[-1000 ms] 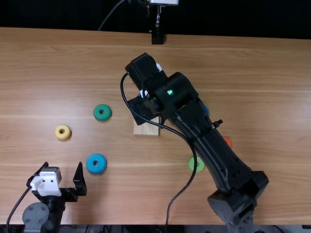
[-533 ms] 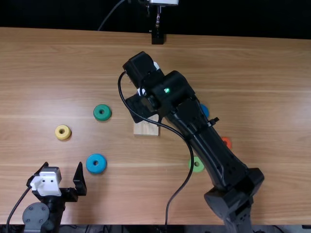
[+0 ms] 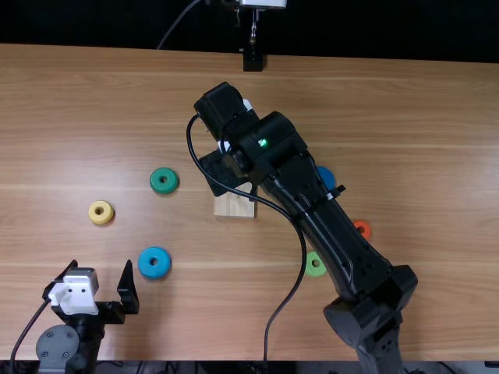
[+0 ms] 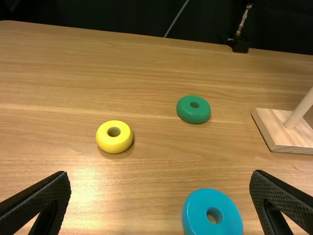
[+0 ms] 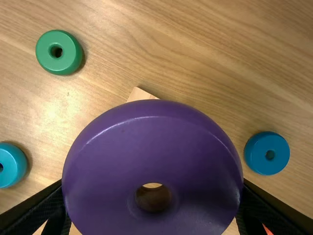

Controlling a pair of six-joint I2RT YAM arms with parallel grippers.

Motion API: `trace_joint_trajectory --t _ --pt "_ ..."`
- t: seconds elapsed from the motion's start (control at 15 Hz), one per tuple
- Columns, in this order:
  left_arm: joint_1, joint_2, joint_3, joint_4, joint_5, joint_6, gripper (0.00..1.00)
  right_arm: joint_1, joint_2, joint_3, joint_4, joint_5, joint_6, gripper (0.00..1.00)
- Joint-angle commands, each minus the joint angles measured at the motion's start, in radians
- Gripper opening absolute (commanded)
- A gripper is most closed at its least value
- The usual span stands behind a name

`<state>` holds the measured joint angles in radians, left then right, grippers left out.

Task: Build the Hanoi tower: stack the rings onto the peg from bottom to top in this color order: purple, dark blue, light blue, dark green, light green, yellow, orange.

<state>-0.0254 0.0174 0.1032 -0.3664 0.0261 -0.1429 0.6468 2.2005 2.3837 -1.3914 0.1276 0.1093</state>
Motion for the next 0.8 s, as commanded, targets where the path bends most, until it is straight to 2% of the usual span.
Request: trace_joint_trajectory --t 0.0,0.27,0.47,0.53,0.67,0.73 --pt "0.005 -0.017 -0.103 -0.079 -0.004 0.007 1.0 -0.015 0.021 0.032 0.001 0.012 -0.003 0.19" --pt "0.005 -0.017 -0.103 -0.079 -0.004 0.007 1.0 -0.035 0.033 0.034 -0.001 0.012 -0.017 0.19" --pt "0.005 -0.017 -0.103 -0.079 -0.004 0.005 1.0 -0.042 0.033 0.034 -0.001 0.012 -0.017 0.2" --pt "0.005 -0.017 -0.103 -0.079 -0.004 0.005 1.0 -0.042 0.033 0.034 -0.001 0.012 -0.017 0.34" --pt "0.005 -0.017 -0.103 -0.079 -0.004 0.005 1.0 -0.041 0.033 0.029 -0.018 0.012 -0.017 0.9" --pt "0.005 -0.017 -0.103 -0.079 -0.004 0.007 1.0 -0.041 0.034 0.025 -0.022 0.012 -0.017 1.0"
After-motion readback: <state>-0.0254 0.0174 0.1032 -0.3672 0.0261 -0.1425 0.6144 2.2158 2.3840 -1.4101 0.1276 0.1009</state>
